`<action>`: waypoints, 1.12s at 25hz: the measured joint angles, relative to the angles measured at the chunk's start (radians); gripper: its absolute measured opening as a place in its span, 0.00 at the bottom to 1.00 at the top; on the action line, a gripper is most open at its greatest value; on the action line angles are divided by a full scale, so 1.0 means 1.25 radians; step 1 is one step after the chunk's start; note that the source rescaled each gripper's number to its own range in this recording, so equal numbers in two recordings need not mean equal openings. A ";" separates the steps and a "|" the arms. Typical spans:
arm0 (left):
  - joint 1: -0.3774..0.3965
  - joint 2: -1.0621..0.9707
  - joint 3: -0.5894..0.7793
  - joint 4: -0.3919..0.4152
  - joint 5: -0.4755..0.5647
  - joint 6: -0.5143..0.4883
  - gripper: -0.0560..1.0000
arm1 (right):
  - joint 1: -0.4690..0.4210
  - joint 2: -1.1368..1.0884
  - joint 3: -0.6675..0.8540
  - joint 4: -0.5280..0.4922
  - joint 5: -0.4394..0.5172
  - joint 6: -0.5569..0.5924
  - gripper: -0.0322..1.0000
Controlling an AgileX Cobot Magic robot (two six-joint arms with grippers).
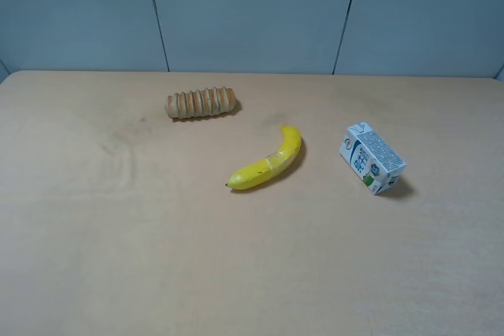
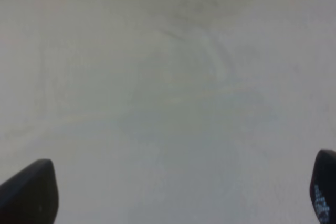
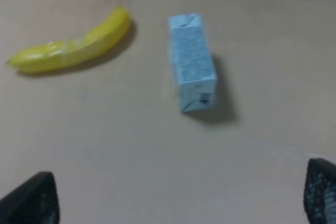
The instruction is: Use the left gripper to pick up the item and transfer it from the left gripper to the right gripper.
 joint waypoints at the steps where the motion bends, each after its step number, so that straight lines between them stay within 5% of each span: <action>1: 0.000 0.000 0.000 0.000 0.000 0.000 0.93 | -0.027 -0.013 0.000 0.001 0.000 0.000 1.00; 9: 0.000 0.000 0.000 0.000 0.000 0.000 0.93 | -0.199 -0.058 0.000 0.002 0.000 0.000 1.00; 28: 0.000 0.000 0.000 0.000 0.000 0.000 0.93 | -0.208 -0.058 0.000 0.005 0.000 0.000 1.00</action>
